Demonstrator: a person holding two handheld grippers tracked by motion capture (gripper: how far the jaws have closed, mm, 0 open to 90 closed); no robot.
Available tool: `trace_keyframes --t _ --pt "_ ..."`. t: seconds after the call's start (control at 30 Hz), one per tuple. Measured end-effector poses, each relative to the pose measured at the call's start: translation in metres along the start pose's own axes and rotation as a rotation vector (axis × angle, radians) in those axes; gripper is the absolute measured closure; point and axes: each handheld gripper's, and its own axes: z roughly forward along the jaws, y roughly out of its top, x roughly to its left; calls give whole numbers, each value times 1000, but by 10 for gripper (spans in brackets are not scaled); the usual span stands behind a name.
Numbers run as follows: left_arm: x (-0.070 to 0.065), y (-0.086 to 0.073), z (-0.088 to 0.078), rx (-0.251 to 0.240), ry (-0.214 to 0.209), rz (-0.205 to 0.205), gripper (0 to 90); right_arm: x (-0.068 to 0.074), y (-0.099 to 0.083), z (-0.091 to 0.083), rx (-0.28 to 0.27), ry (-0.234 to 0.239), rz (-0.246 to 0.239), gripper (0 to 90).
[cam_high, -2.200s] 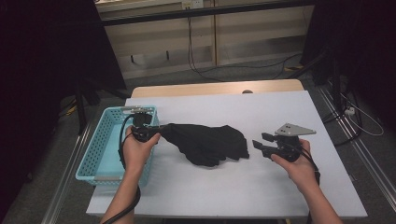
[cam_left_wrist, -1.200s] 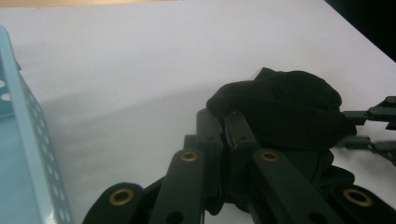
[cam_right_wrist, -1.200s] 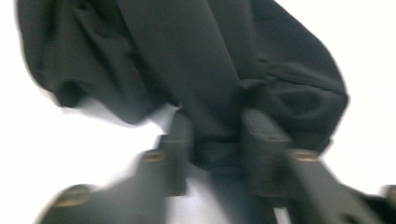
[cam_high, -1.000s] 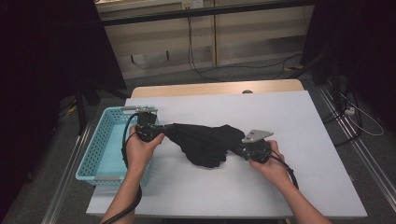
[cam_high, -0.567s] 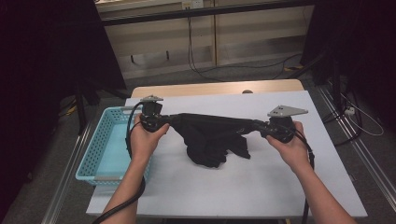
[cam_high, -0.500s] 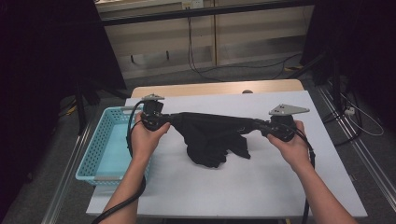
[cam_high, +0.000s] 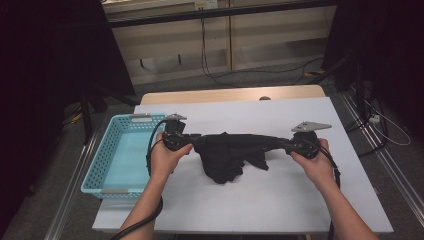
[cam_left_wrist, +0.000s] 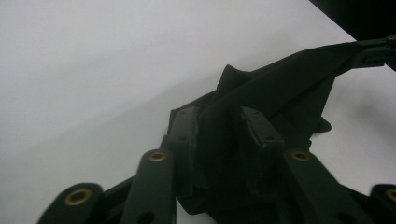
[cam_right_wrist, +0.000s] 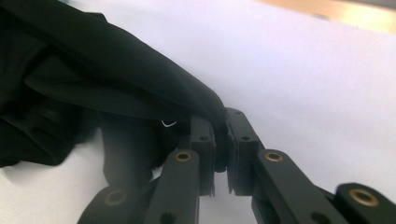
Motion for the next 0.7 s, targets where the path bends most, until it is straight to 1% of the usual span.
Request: trace_keyframes --t 0.07,0.1,0.13,0.2,0.23,0.27,0.3,0.37,0.47,0.5,0.53,0.57,0.63,0.67,0.7 --pt "-1 -3 0 -22 13 22 514 -1 -2 2 7 0 0 824" --pt "-1 -4 0 -35 15 25 462 0 -2 2 10 -1 -4 824" --pt "-1 -5 -1 -35 10 27 425 0 -2 2 10 -3 -4 824" --pt "-1 -7 -1 -40 20 45 365 0 -2 2 6 -3 -4 824" --pt "0 -7 -1 -43 29 54 342 0 -2 2 7 -4 -5 824" --pt "1 -8 -2 -46 27 57 328 0 -2 1 10 -5 -4 824" --pt "1 -9 -2 -43 25 54 326 -1 -2 1 7 -5 -5 824" --pt "2 -12 -2 -43 36 61 324 -1 -2 0 4 -6 -1 824" --pt "4 -18 -1 -38 35 31 363 -2 -2 0 1 -5 0 823" --pt "5 -20 1 -26 36 26 393 -2 -2 0 2 -7 0 823" --pt "5 -22 2 -21 30 23 447 -2 -2 0 1 -7 1 823" --pt "6 -24 4 -21 21 7 468 -3 -2 -1 -3 -6 1 823" --pt "6 -26 6 -11 7 -10 585 -2 -2 -1 -6 -8 4 823" --pt "7 -27 5 -13 -12 -21 644 -2 -2 -1 -7 -7 4 822" --pt "7 -27 5 -17 -32 -29 734 -2 -2 -2 -7 -6 4 822"
